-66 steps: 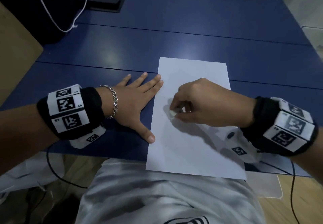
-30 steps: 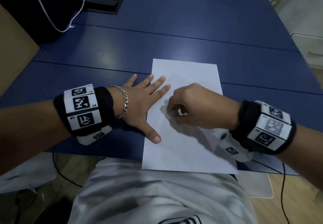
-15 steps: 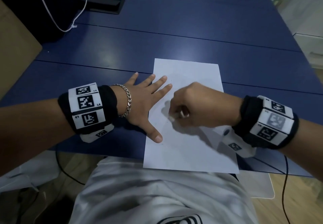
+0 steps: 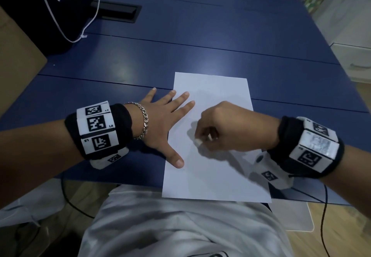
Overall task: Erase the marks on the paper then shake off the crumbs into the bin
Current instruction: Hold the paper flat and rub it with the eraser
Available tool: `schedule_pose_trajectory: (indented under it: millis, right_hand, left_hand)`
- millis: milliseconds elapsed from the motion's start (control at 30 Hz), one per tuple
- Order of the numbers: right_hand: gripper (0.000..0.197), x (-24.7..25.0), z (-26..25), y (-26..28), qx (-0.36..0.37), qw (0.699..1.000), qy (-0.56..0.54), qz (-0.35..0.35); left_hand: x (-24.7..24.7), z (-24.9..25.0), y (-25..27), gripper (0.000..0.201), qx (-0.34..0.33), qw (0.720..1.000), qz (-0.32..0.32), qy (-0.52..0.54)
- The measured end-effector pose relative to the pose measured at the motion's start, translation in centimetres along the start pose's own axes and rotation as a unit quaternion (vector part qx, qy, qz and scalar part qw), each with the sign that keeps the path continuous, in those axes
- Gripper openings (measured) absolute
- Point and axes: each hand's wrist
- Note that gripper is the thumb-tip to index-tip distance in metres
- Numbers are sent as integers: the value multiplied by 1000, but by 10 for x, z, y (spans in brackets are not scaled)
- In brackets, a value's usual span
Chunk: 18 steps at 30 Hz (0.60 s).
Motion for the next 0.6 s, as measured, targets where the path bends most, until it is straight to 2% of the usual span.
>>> schedule_pose_trajectory:
  millis: [100,200,300,467,600]
  right_hand:
    - [15,10,28,11,-75,995,-7,64]
    - [12,8,39,25,-120,991,3,67]
    - [8,4,33,32,-121,991,-8,54]
    - [10,14,25,23,-100,995,8,17]
    - [10,12,9,-3,-45,999,2,29]
  left_hand:
    - [-2,-1,1,160,-4,1000,13,-12]
    - [2,-4,4,156,-21,999,42,19]
    - [5,-10,3,154,-30,996,84,20]
    - [3,-14,-1,158,-15,1000,19,20]
    - [4,-14,-2,159,-10,1000,11,0]
Point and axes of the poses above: each hand's wrist, its own y-axis away from the middle knuckle, its own x-axis out of the back of the hand, z = x × y, and after that the axes turned 2 degrees about -x, right-handed
